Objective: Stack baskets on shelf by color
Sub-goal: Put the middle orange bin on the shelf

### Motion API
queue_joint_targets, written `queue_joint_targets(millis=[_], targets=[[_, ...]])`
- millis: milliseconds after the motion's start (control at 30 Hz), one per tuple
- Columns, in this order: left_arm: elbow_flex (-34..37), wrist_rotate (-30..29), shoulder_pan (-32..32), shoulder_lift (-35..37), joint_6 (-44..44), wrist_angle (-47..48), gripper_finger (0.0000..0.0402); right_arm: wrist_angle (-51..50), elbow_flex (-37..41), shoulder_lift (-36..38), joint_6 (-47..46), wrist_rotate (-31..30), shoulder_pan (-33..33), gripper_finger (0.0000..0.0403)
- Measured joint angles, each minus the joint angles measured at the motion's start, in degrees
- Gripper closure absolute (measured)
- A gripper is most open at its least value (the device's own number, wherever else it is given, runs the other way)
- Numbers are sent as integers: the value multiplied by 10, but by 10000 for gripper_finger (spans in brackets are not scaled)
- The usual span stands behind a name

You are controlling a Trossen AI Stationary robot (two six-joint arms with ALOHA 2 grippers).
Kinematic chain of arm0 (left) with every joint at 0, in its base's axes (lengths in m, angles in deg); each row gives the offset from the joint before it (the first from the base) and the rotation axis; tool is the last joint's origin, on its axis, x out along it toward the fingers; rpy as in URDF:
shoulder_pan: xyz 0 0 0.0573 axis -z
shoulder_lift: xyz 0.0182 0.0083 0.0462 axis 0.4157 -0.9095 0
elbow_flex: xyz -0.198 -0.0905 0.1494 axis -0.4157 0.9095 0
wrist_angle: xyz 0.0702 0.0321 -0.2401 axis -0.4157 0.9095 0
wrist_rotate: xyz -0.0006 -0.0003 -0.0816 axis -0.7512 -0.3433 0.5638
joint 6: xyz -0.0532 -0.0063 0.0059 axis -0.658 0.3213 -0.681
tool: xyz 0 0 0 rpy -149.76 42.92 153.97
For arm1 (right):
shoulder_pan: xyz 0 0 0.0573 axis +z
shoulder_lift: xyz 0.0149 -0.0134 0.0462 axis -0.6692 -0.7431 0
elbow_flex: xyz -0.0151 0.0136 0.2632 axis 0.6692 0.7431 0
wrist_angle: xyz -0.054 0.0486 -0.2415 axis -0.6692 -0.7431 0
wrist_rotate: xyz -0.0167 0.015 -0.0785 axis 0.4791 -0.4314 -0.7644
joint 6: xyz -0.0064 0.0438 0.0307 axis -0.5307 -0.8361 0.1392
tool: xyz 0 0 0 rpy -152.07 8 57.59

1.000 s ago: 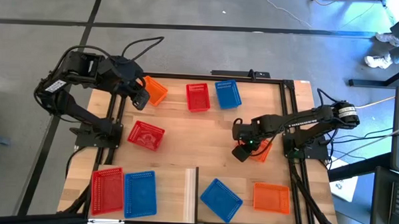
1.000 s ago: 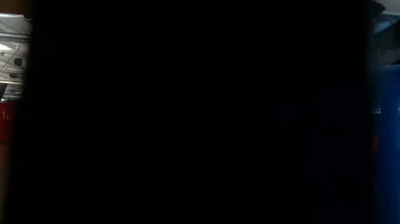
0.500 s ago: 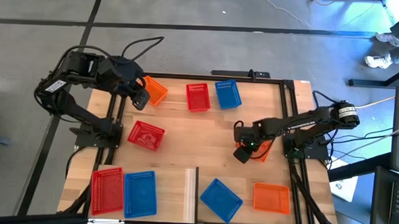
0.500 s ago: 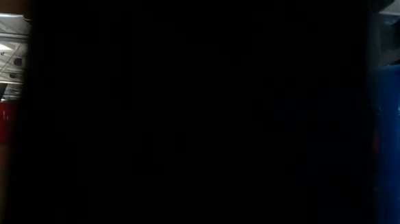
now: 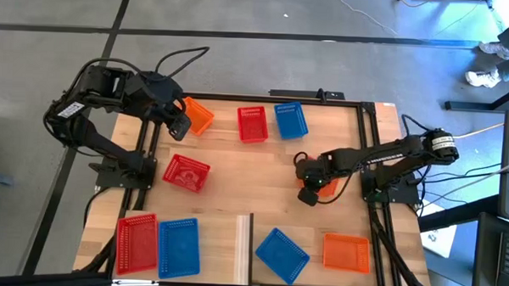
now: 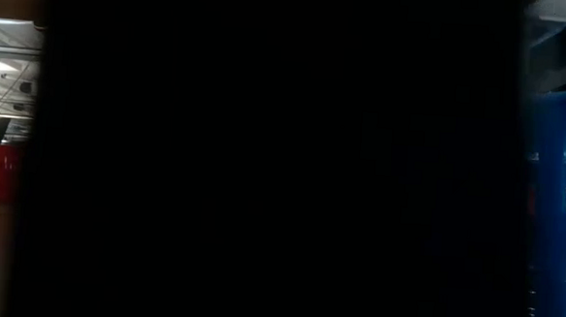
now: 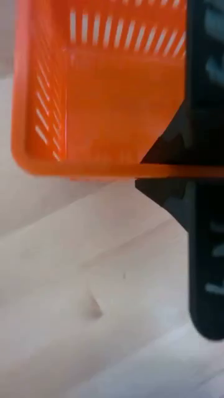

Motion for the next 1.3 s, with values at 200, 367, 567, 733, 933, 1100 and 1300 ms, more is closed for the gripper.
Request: queue_joint_targets(millis=[200,367,567,733,933,1100,1300], targets=[[0,0,0,0,0,0,318,-144,-147,0,161,-82,28,402],[0,0,0,0,29,0,318,-190,-268,-3,302,-121,46,403],[0,3,0,-1,172,0,318,-209,-384,-42,514,-122,59,403],[0,21,1,-10,291,-2,318,-226,-450,-89,668,-180,64,403],[0,90,14,-31,494,-18,318,-274,-528,-153,756,-291,61,403],[0,102,59,-58,604,-71,318,-334,-604,-198,761,-305,57,403],[-1,38,118,-107,734,-136,318,-372,-676,-220,754,-303,57,403]])
